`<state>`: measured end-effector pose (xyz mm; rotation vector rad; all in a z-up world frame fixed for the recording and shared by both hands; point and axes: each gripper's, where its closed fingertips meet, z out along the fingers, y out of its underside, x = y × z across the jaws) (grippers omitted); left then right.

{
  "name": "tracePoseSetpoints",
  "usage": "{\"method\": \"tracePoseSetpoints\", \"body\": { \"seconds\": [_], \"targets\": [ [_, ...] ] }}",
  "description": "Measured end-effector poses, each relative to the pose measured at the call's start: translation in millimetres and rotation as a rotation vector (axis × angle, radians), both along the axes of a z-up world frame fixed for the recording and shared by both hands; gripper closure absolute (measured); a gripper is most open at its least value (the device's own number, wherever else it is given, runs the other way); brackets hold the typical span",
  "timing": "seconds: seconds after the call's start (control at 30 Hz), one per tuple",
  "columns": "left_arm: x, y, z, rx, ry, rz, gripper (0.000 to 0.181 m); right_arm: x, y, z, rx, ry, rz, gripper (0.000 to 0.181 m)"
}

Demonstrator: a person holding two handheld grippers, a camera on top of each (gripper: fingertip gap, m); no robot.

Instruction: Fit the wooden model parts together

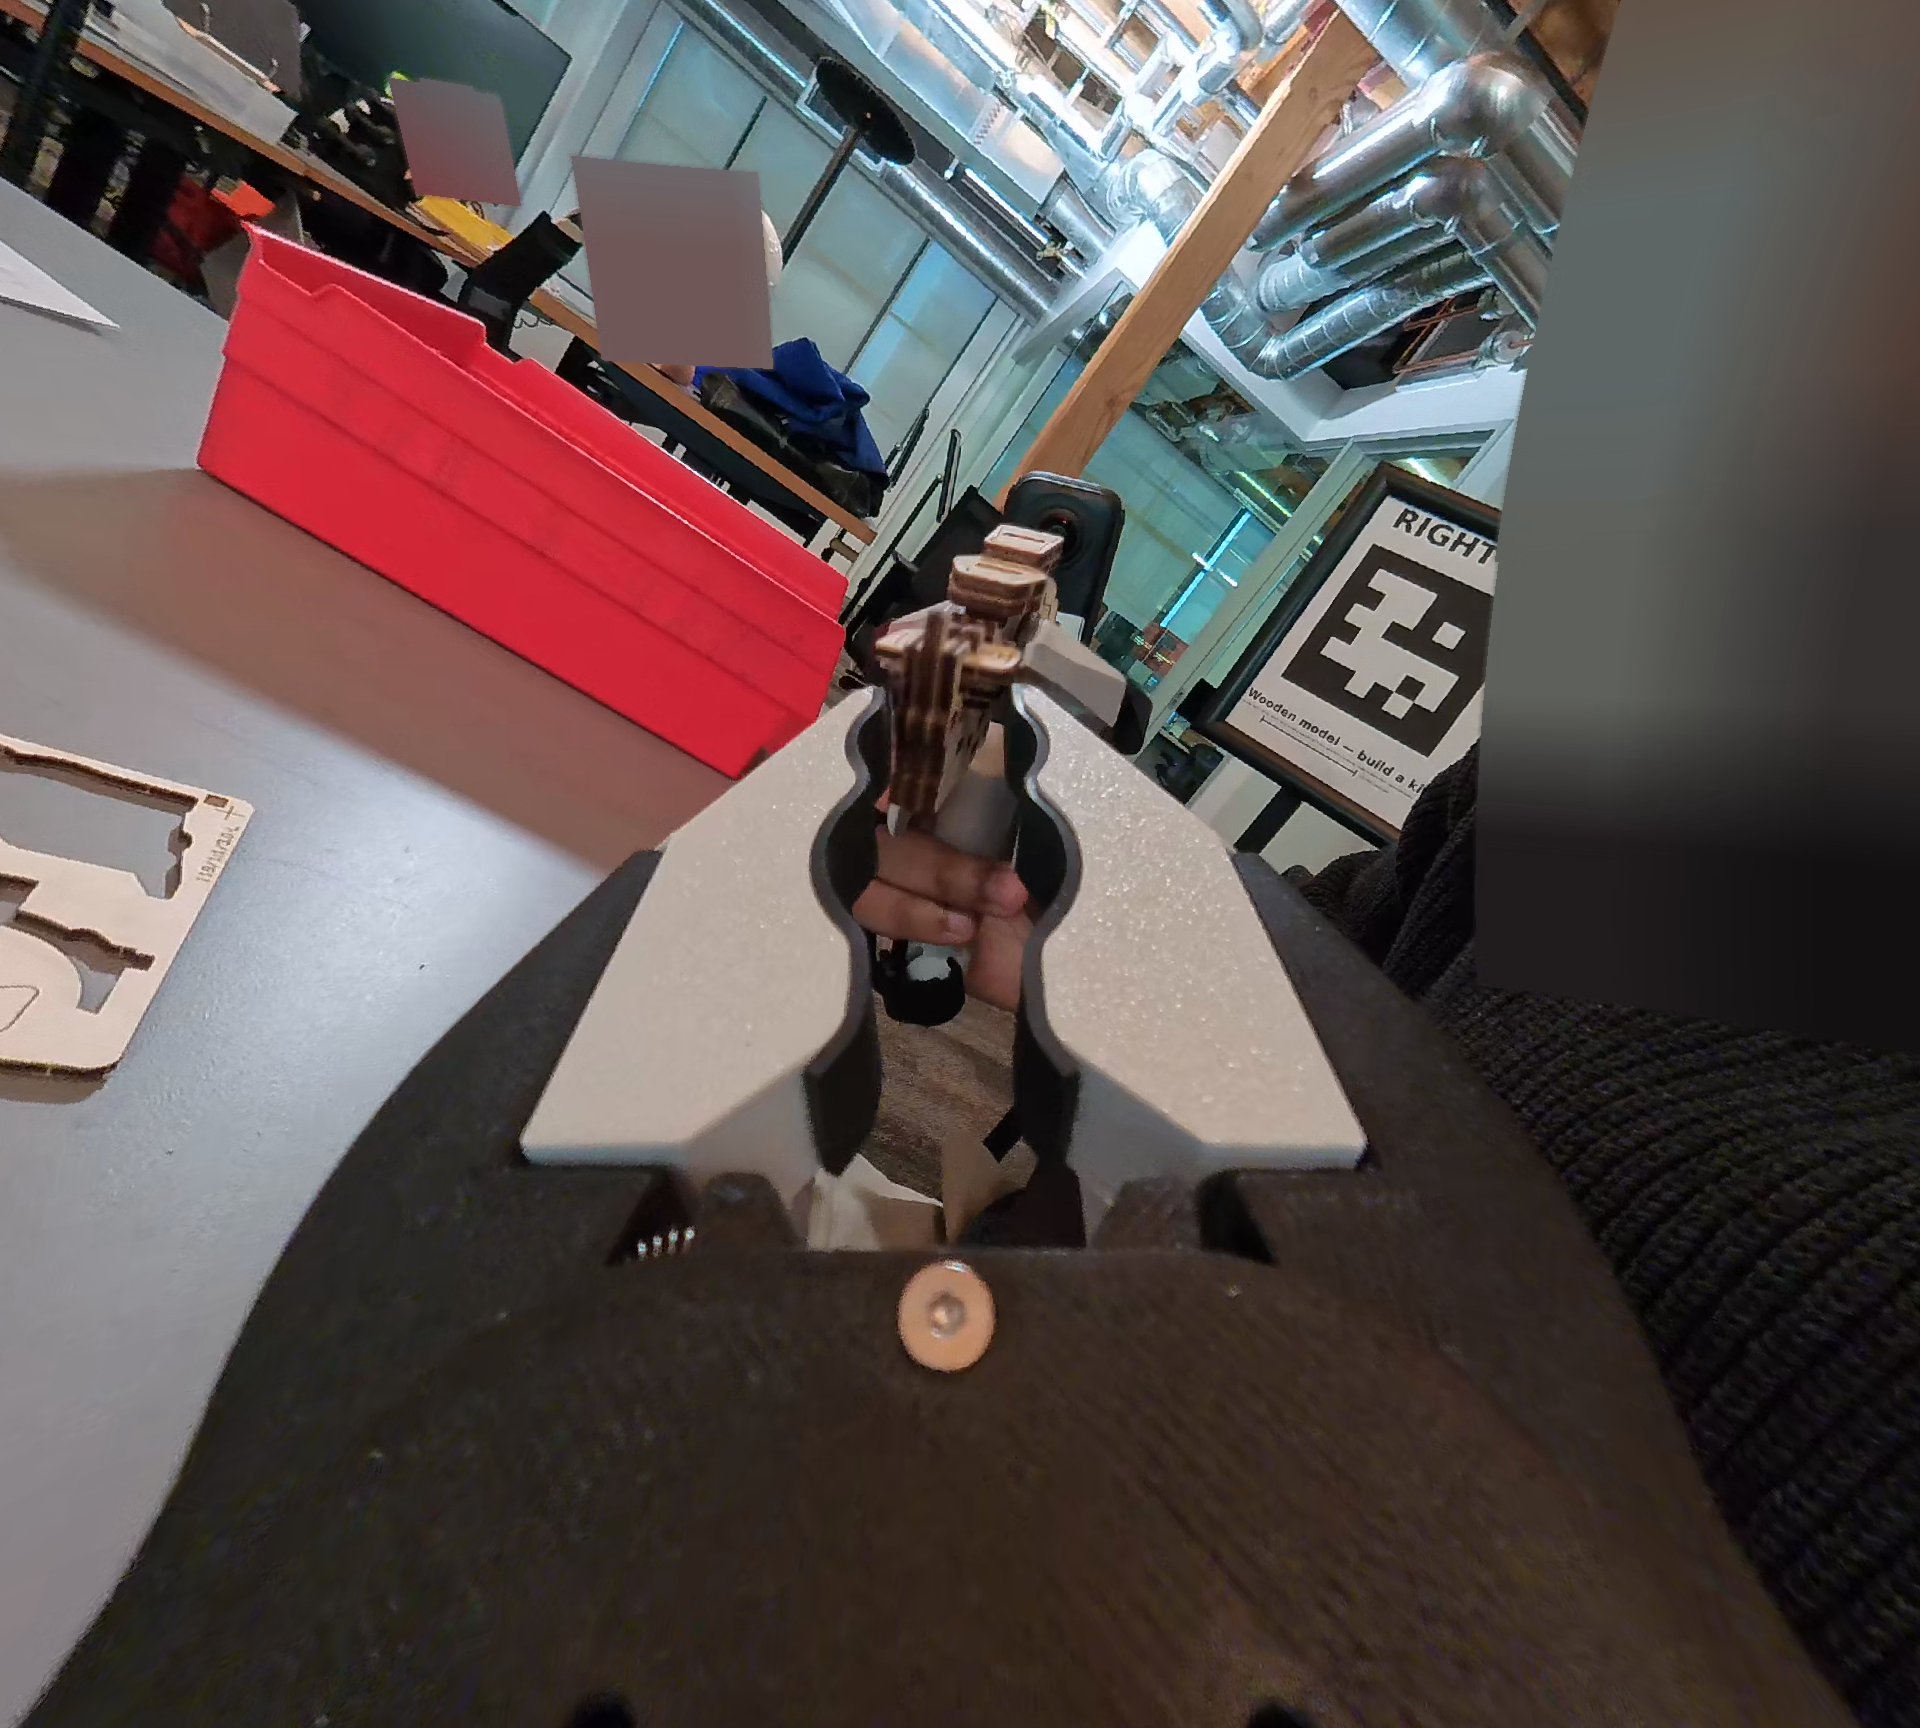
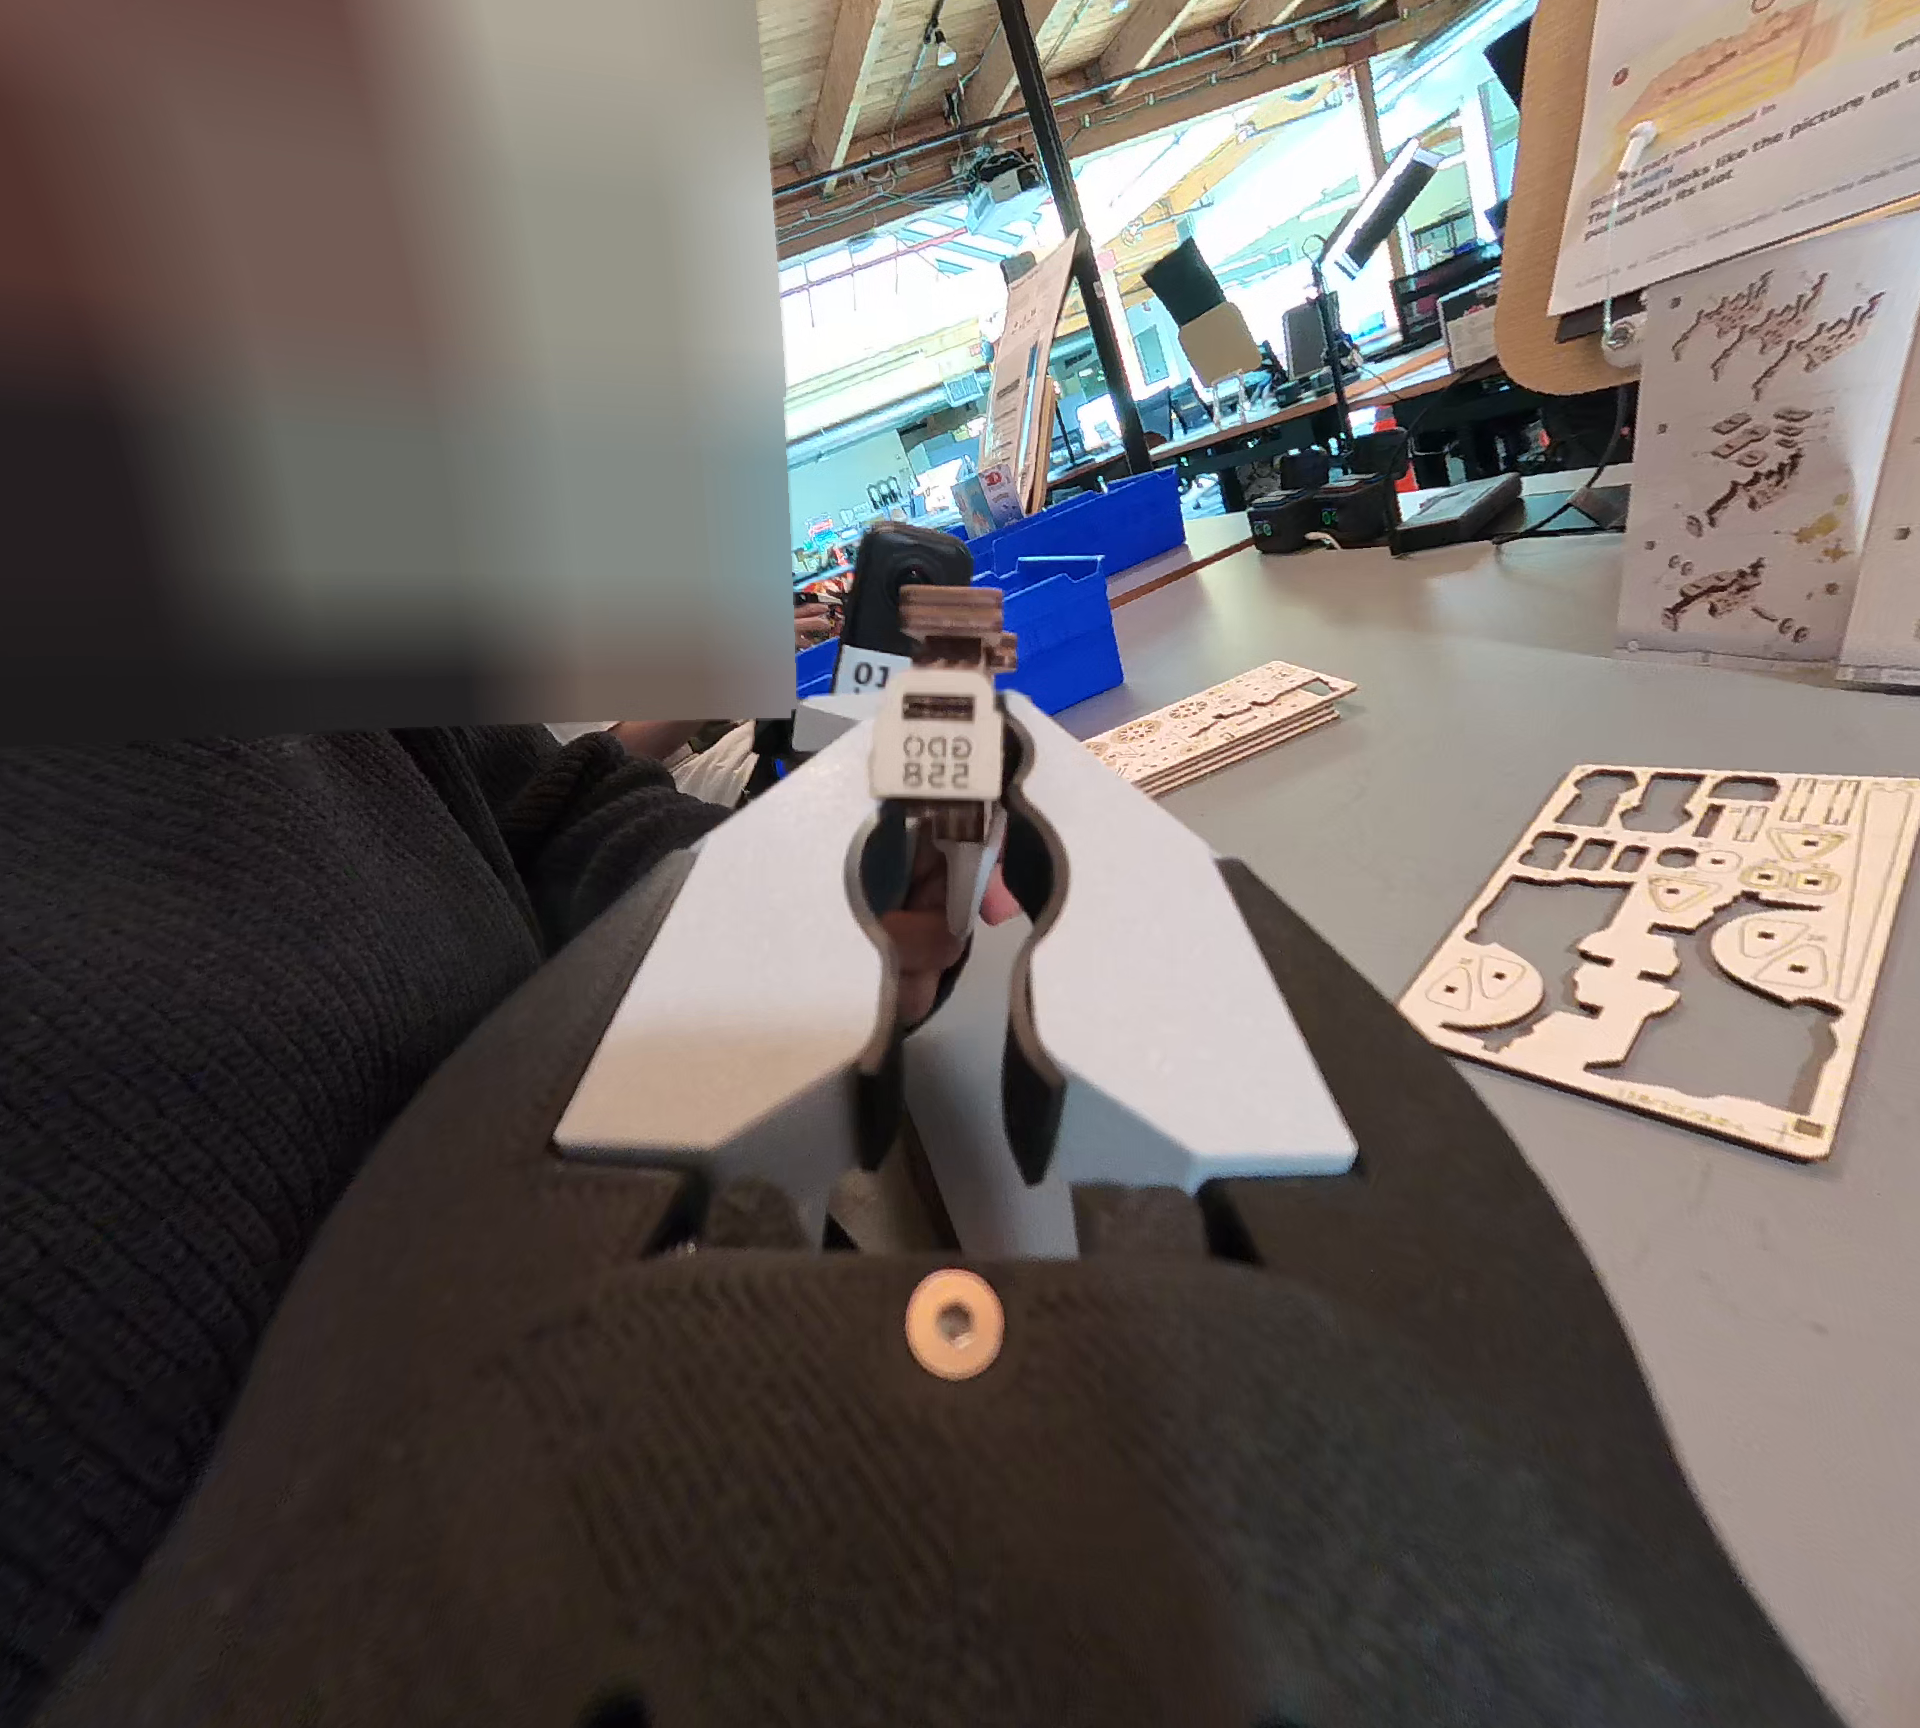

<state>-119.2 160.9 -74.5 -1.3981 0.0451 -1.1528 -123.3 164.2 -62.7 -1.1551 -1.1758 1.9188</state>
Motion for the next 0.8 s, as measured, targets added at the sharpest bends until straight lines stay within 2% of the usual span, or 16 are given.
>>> {"method": "tracePoseSetpoints", "body": {
  "seconds": [0.2, 0.4, 0.5, 0.63, 0.8],
  "targets": [
    [3.7, 1.8, -5.0, -0.024, -0.002, -0.034, 0.157, 6.3, 6.7, 5.8, -0.06, 0.024, 0.019, 0.171],
    [17.6, -1.8, -6.1, -0.036, -0.028, -0.127, 0.157, 8.1, -8.3, 6.4, -0.093, 0.033, 0.123, 0.171],
    [22.1, -7.4, -0.8, 0.009, 0.002, -0.147, 0.172, 9.5, -10.6, 7.0, -0.116, 0.035, 0.145, 0.168],
    [18.2, -6.1, 0.2, 0.046, 0.09, -0.085, 0.174, 5.4, -5.9, 6.0, -0.213, 0.033, 0.165, 0.158],
    [-10.6, 4.4, 0.3, 0.061, 0.203, 0.113, 0.174, -4.7, 6.3, -5.7, -0.362, -0.02, 0.132, 0.156]
  ]
}}
